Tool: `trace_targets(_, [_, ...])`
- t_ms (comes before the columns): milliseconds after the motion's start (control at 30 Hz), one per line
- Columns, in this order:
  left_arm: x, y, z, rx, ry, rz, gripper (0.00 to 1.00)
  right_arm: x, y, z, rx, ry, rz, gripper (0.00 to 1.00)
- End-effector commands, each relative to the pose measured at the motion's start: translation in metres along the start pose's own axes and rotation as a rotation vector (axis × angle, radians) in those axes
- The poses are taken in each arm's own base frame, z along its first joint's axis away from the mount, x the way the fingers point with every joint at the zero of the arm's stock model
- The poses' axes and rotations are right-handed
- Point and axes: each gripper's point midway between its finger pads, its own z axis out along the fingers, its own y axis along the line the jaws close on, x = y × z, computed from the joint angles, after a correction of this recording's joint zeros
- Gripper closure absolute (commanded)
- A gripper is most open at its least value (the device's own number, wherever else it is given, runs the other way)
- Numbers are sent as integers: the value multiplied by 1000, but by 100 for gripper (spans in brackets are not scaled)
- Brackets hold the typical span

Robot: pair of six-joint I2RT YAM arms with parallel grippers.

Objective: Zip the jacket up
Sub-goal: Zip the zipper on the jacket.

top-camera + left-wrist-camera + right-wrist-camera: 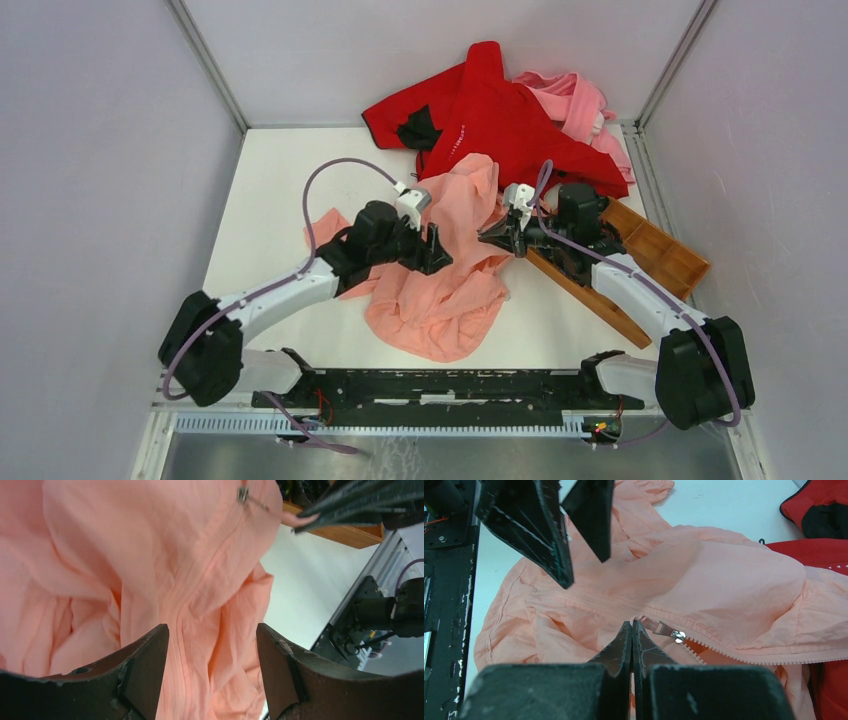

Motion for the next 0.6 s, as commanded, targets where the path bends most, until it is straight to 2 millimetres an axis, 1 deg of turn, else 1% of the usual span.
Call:
trace_targets(0, [-60, -16, 25, 74, -136, 199, 27, -12, 4, 1, -27, -39, -40, 100])
trace_targets(100, [-66, -10, 38, 48, -146, 208, 25, -11, 4, 1, -29, -38, -39, 100])
trace_targets(167, [-65, -6, 43, 28, -171, 222, 25, -11, 5, 2, -34, -40, -36, 100])
trace_targets(233, [-64, -8, 48, 17, -201, 264, 25, -11, 6, 3, -43, -43, -27, 100])
trace_targets(367, [-55, -15, 61, 8, -218, 356, 25, -10, 6, 3, -47, -46, -16, 100])
trace_targets(467, [-45, -7, 75, -26, -188, 376, 27, -10, 6, 3, -46, -47, -16, 100])
trace_targets(567, [-37, 3, 85, -73, -167, 386, 30, -10, 6, 3, -44, -47, -13, 100])
